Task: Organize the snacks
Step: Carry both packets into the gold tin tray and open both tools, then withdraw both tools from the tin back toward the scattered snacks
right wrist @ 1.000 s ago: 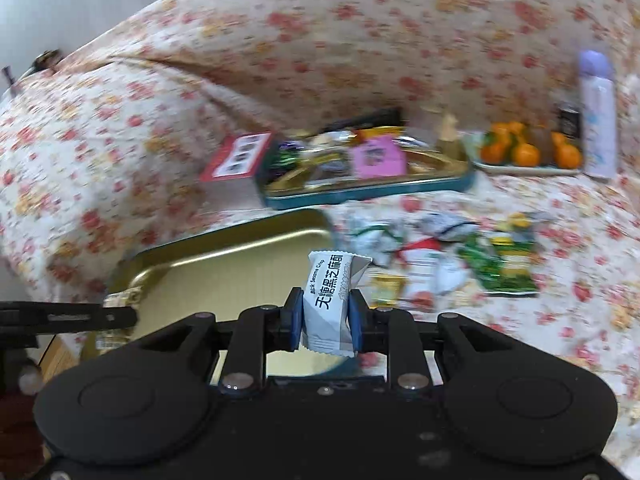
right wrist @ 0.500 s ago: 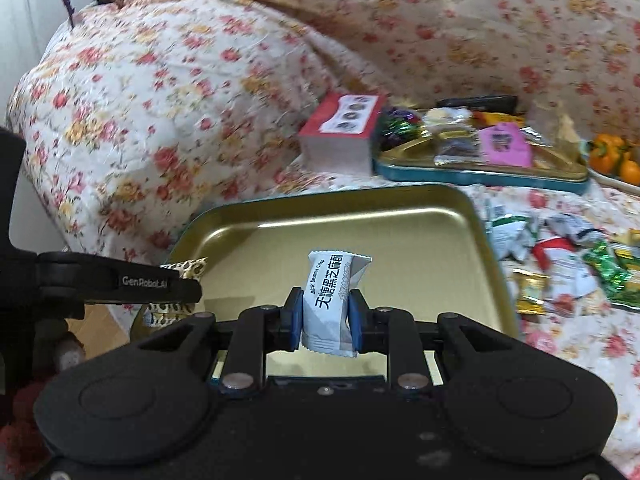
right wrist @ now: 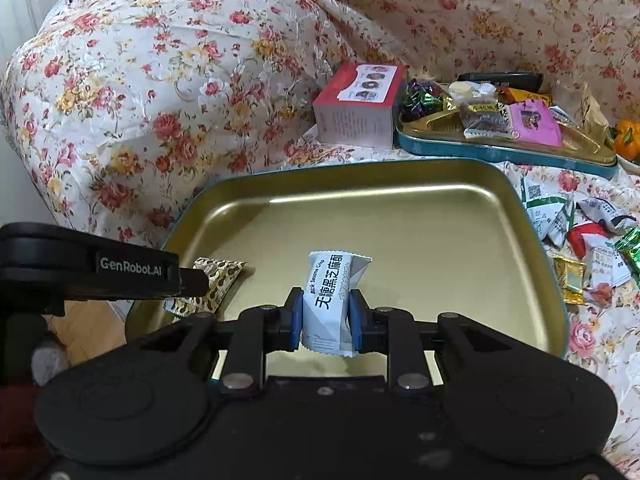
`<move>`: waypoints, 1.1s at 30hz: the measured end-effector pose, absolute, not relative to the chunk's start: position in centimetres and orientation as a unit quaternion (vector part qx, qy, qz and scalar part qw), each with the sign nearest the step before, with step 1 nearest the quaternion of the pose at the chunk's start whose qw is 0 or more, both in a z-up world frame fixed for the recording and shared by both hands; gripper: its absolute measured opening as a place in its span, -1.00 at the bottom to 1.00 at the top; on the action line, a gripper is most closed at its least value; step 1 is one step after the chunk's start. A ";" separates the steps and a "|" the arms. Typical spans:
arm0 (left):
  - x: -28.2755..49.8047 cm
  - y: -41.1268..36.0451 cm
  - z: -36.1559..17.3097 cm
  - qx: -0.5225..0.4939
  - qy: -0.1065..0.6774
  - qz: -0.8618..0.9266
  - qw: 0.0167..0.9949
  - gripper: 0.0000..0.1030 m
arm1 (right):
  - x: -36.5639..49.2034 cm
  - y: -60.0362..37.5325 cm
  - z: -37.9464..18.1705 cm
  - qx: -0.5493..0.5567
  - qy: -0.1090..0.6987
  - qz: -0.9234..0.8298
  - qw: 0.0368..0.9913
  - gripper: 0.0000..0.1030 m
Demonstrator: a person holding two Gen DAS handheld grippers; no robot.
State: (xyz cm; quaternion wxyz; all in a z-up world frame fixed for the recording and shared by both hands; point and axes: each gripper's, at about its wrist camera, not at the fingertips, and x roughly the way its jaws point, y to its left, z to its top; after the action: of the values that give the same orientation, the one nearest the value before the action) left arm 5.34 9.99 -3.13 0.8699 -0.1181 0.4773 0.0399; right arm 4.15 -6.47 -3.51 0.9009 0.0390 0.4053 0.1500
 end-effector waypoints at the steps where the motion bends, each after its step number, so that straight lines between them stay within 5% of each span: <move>1: 5.4 9.9 -3.2 -0.118 0.479 0.039 0.869 -0.20 | 4.2 -6.4 -3.6 0.039 0.406 0.150 0.900 -0.51; 33: 5.4 9.2 -3.5 -0.110 0.487 0.032 0.866 -0.20 | 3.2 -7.9 -3.1 0.047 0.399 0.134 0.906 -0.35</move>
State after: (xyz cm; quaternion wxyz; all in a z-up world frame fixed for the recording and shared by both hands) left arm 5.39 9.24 -3.55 0.8659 -0.1099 0.4869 0.0322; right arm 3.21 -7.86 -3.13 0.9059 0.0468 0.3989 0.1341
